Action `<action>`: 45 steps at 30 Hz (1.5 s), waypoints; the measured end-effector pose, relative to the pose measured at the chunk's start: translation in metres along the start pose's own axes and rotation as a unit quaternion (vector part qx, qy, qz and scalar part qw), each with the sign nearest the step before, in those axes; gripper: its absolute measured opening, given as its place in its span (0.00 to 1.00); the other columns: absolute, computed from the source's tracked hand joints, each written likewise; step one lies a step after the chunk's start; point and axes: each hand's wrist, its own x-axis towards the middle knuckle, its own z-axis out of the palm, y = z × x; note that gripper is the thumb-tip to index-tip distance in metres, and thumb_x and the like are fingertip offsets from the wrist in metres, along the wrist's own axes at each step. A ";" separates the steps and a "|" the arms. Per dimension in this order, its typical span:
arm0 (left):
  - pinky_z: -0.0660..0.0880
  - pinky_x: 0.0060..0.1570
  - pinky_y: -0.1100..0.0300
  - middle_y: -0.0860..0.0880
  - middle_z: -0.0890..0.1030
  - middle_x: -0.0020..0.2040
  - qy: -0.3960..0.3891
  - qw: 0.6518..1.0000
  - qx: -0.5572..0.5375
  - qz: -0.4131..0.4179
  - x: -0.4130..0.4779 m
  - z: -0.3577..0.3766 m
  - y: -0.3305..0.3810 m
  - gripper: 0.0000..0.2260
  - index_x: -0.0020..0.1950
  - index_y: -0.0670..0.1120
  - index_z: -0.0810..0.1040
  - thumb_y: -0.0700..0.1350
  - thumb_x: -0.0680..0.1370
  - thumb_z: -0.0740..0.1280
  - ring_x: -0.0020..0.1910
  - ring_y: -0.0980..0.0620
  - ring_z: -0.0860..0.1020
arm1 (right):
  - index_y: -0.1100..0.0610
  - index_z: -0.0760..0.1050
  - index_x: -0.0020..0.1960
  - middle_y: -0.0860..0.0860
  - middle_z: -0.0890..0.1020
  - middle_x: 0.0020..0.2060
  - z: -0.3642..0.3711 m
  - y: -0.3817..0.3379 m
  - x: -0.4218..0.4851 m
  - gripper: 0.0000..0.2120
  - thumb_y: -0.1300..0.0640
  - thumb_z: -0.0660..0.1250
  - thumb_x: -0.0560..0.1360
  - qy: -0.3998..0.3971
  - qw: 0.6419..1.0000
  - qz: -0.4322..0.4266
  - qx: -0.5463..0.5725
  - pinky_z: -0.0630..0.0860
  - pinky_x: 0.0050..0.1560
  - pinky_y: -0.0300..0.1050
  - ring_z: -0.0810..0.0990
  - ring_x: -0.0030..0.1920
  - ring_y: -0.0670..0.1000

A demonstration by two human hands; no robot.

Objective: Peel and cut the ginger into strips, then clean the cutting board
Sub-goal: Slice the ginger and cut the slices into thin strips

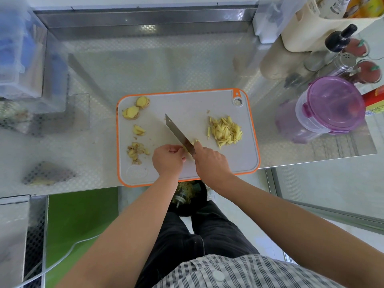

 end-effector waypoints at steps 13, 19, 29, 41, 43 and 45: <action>0.82 0.42 0.56 0.48 0.83 0.33 0.000 1.000 0.010 0.001 0.000 0.000 0.001 0.04 0.40 0.43 0.84 0.37 0.72 0.69 0.27 0.57 0.81 | 0.58 0.61 0.64 0.52 0.75 0.41 -0.003 0.006 -0.008 0.12 0.58 0.52 0.82 0.021 0.999 -0.024 0.025 0.67 0.36 0.48 0.71 0.36 0.56; 0.82 0.43 0.53 0.49 0.83 0.33 -0.001 1.000 0.016 0.000 0.002 0.001 0.001 0.03 0.40 0.44 0.84 0.38 0.72 0.70 0.27 0.57 0.81 | 0.58 0.60 0.66 0.52 0.76 0.42 -0.001 0.005 -0.005 0.13 0.60 0.53 0.82 0.016 1.000 -0.014 0.017 0.67 0.36 0.49 0.71 0.36 0.55; 0.82 0.40 0.55 0.46 0.84 0.35 0.003 1.000 0.007 -0.004 -0.001 0.000 0.003 0.05 0.38 0.46 0.82 0.38 0.72 0.70 0.30 0.52 0.82 | 0.58 0.62 0.63 0.53 0.77 0.43 0.002 0.009 -0.004 0.11 0.55 0.52 0.83 0.021 0.999 -0.017 0.045 0.67 0.37 0.49 0.74 0.37 0.57; 0.82 0.42 0.52 0.47 0.83 0.33 -0.005 1.000 0.005 -0.005 -0.001 -0.001 0.005 0.04 0.38 0.45 0.83 0.38 0.72 0.71 0.29 0.52 0.82 | 0.57 0.62 0.61 0.51 0.74 0.41 -0.001 0.004 -0.011 0.10 0.62 0.54 0.80 0.004 1.000 -0.008 0.011 0.65 0.35 0.47 0.71 0.35 0.55; 0.82 0.43 0.51 0.47 0.83 0.33 -0.008 1.000 0.004 -0.005 -0.002 -0.002 0.005 0.06 0.36 0.47 0.82 0.38 0.71 0.71 0.30 0.52 0.83 | 0.57 0.62 0.60 0.51 0.73 0.40 0.002 0.000 -0.008 0.09 0.63 0.55 0.80 0.004 1.000 -0.001 0.008 0.65 0.35 0.47 0.71 0.35 0.55; 0.82 0.43 0.51 0.48 0.83 0.32 -0.009 1.000 0.003 -0.002 -0.002 -0.002 0.006 0.08 0.35 0.49 0.81 0.38 0.71 0.71 0.30 0.51 0.83 | 0.57 0.62 0.58 0.52 0.74 0.40 0.004 -0.003 -0.004 0.08 0.63 0.56 0.80 0.007 1.000 0.000 0.012 0.65 0.35 0.48 0.72 0.35 0.56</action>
